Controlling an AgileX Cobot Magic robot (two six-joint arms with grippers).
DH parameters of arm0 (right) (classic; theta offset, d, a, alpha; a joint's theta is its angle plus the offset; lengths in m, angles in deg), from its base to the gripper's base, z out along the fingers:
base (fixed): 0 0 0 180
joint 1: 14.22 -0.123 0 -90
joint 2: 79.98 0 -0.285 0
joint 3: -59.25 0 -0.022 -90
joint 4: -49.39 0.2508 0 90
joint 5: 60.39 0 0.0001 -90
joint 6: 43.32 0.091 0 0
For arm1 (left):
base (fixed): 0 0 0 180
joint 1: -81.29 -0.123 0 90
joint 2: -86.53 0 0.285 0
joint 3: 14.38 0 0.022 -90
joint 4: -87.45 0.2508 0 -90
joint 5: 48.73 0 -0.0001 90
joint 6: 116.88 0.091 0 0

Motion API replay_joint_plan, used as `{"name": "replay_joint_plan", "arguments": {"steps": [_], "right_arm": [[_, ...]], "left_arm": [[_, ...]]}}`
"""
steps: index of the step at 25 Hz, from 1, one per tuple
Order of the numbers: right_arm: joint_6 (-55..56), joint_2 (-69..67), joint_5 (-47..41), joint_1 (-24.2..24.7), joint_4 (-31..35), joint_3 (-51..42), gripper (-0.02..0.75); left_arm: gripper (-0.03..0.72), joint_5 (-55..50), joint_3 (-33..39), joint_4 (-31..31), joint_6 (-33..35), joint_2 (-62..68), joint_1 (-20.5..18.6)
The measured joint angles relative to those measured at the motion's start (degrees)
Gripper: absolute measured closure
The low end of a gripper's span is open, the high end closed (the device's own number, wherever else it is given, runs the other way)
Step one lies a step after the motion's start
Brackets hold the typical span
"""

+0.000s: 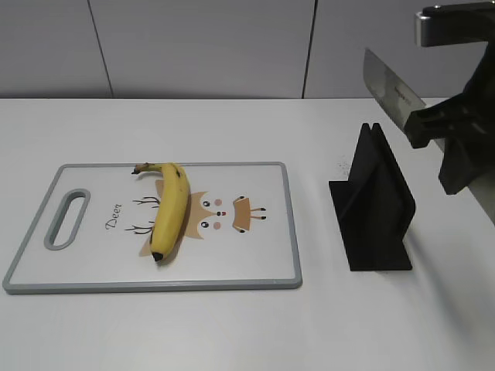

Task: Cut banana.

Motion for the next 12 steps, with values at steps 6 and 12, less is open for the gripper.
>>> {"name": "replay_joint_plan", "arguments": {"steps": [6, 12], "right_arm": [[-5.63, 0.00, -0.11, 0.00, 0.00, 5.44, 0.564], [-12.07, -0.22, -0.22, 0.00, -0.26, 12.31, 0.564]], "left_arm": [[0.144, 0.00, 0.00, 0.00, 0.00, 0.00, 0.00], [0.149, 0.00, 0.00, 0.00, 0.32, 0.27, 0.00]]}}
